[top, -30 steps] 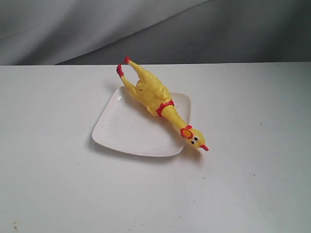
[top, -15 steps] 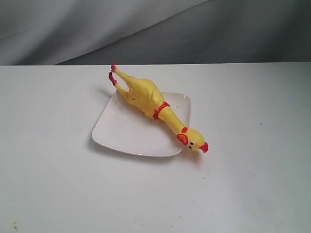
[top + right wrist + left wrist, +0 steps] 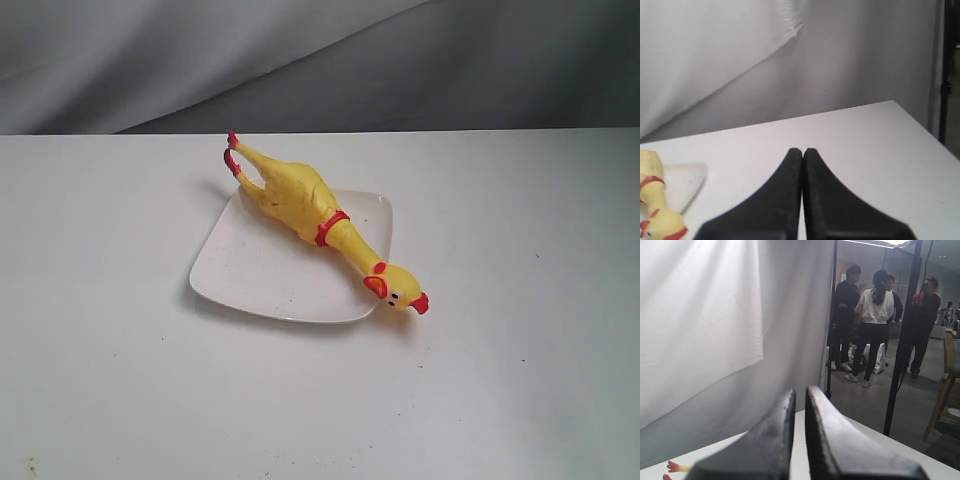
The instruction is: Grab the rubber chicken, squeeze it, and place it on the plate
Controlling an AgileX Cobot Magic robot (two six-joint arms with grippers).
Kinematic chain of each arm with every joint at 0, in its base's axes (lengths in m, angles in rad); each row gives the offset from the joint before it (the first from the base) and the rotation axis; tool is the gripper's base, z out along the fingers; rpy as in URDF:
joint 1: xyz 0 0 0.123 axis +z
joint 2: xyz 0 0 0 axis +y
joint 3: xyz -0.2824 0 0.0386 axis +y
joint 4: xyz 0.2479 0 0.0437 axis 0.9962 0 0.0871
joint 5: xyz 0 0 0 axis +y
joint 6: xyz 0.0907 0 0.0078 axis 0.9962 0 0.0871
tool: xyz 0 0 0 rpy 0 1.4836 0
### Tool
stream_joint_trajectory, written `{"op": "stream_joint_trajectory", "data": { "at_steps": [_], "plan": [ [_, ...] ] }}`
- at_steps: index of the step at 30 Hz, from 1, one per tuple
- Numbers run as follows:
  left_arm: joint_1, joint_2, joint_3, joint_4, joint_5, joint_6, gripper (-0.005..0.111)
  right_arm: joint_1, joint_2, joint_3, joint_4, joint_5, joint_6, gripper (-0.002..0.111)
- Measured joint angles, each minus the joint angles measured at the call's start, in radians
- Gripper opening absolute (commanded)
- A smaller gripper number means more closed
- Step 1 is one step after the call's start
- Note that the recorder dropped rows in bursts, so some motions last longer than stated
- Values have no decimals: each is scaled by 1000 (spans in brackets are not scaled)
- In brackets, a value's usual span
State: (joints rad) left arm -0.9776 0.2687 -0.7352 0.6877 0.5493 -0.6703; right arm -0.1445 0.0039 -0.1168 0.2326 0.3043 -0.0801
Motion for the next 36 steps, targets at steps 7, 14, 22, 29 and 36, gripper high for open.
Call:
{"op": "stream_joint_trajectory", "data": {
  "at_steps": [7, 14, 22, 29, 36],
  "plan": [
    [0, 0, 0, 0, 0, 0, 8, 2, 0, 47, -201, -2, 1, 0],
    [0, 0, 0, 0, 0, 0, 8, 62, 0, 113, -204, -63, 12, 0],
    [0, 0, 0, 0, 0, 0, 8, 64, 0, 113, -204, -30, 70, 0],
    [0, 0, 0, 0, 0, 0, 8, 64, 0, 113, -204, 25, 80, 0],
    [0, 0, 0, 0, 0, 0, 8, 64, 0, 113, -204, 30, 80, 0]
  ]
}}
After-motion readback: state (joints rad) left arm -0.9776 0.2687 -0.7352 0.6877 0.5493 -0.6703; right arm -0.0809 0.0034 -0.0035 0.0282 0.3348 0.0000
